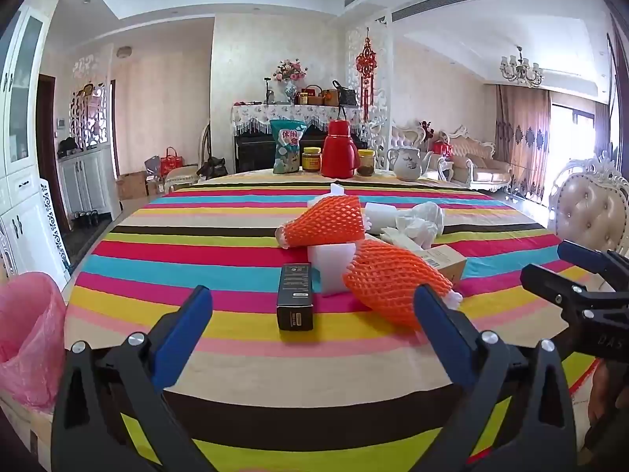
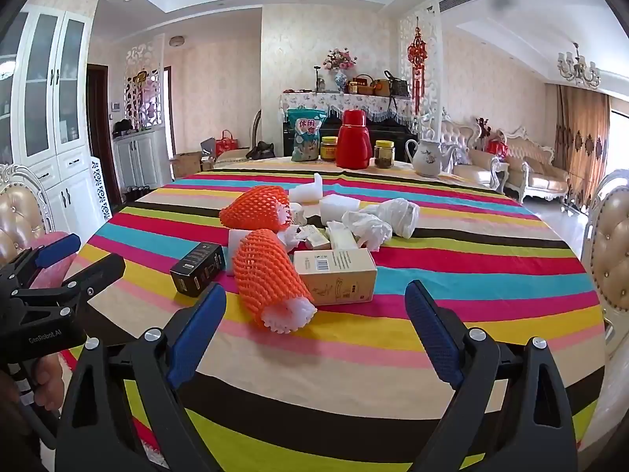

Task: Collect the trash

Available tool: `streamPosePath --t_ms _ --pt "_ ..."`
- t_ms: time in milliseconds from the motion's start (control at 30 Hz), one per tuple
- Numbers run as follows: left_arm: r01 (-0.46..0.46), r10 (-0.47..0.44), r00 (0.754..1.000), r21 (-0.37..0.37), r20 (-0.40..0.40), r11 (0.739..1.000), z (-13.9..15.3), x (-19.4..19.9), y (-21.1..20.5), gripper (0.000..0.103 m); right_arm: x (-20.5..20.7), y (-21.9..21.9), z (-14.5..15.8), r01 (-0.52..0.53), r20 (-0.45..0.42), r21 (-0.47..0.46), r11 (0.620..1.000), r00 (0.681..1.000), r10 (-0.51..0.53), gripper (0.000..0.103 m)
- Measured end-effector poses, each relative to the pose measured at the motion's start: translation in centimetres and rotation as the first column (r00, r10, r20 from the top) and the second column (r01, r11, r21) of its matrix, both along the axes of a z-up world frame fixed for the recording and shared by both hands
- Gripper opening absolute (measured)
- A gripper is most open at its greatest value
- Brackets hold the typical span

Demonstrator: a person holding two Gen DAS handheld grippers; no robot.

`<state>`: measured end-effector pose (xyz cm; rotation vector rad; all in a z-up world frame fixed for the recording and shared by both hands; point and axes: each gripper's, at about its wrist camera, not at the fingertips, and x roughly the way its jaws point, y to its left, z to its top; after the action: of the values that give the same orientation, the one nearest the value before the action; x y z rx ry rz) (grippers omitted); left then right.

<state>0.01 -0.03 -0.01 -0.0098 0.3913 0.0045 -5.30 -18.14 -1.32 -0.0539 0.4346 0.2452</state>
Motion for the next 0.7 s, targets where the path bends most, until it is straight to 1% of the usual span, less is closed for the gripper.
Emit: streamPosePath --t_ms 333,467,600,633,700 --pt "-0.002 0.002 1.000 0.007 -0.003 1.000 0.09 -0.02 -0.12 0.099 0.18 -0.07 -0.08 -0.007 -0.005 0.005 1.000 1.000 0.007 0.087" --pt "0.001 -0.001 1.000 0.003 -0.009 1.000 -0.56 0.44 0.29 0.099 0.01 -0.08 0.02 -0.008 -0.008 0.012 1.000 1.000 0.008 0.087" --pt "0.001 0.000 1.000 0.003 -0.010 1.000 -0.55 0.76 0.23 0.099 0.57 0.23 -0.10 -0.011 -0.008 0.013 1.000 1.000 0.011 0.087" --pt "-0.002 0.002 1.000 0.004 -0.010 1.000 -0.29 0.07 0.04 0.099 0.51 0.09 -0.10 -0.011 -0.008 0.017 1.000 1.000 0.011 0.087" --pt "0.000 0.000 1.000 0.001 -0.013 1.000 -0.13 0.00 0.11 0.099 0.60 0.26 -0.28 -0.014 -0.009 0.016 1.000 1.000 0.014 0.087"
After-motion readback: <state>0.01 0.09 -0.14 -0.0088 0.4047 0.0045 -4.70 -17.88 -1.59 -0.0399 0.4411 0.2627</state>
